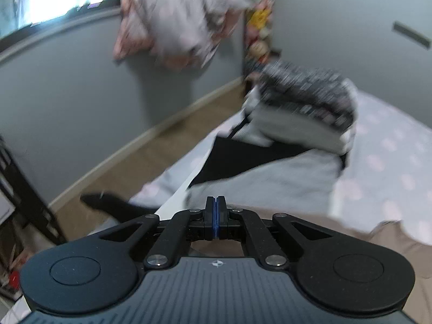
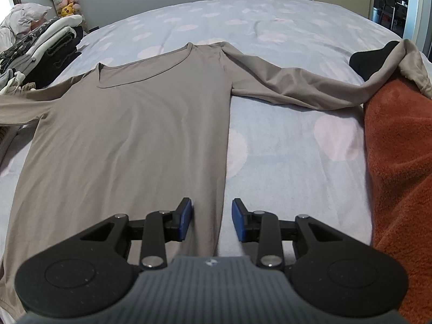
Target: Fold clothes
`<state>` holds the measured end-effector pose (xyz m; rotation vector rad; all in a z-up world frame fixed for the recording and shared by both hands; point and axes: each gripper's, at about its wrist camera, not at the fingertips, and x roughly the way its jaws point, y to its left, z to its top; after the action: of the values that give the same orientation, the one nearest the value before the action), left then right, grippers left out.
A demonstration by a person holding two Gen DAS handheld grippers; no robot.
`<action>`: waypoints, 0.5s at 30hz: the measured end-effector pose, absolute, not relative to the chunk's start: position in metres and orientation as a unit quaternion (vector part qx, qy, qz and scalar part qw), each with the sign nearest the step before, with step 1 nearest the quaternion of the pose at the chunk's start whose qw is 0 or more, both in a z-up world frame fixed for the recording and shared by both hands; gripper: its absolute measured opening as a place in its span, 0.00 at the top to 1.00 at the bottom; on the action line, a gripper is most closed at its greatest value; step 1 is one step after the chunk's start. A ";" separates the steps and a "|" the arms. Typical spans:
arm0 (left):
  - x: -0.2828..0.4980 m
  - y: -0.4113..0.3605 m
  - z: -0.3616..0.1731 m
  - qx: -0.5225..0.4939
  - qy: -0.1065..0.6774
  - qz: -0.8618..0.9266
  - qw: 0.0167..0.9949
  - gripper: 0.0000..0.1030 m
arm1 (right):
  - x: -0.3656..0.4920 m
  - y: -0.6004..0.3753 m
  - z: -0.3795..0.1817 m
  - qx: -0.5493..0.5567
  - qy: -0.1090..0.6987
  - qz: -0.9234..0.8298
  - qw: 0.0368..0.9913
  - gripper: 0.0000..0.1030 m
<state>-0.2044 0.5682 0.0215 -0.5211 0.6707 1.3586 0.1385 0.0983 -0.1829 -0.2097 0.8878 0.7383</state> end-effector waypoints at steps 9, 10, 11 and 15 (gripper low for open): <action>-0.208 0.541 0.005 -0.187 0.284 0.612 0.714 0.69 | 0.145 0.095 -0.178 -0.093 0.424 0.339 0.835 0.65; -0.204 0.530 0.011 -0.165 0.281 0.611 0.722 0.68 | 0.147 0.093 -0.176 -0.090 0.428 0.337 0.834 0.65; -0.200 0.518 0.017 -0.144 0.280 0.607 0.730 0.68 | 0.148 0.092 -0.174 -0.088 0.432 0.334 0.833 0.65; -0.180 0.474 0.029 -0.109 0.320 0.535 0.774 0.68 | 0.155 0.083 -0.163 -0.088 0.453 0.325 0.826 0.65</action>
<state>-0.1797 0.4737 0.0291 -0.2361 0.6929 1.1593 0.1547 0.0834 -0.1632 -0.1880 0.9618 0.6903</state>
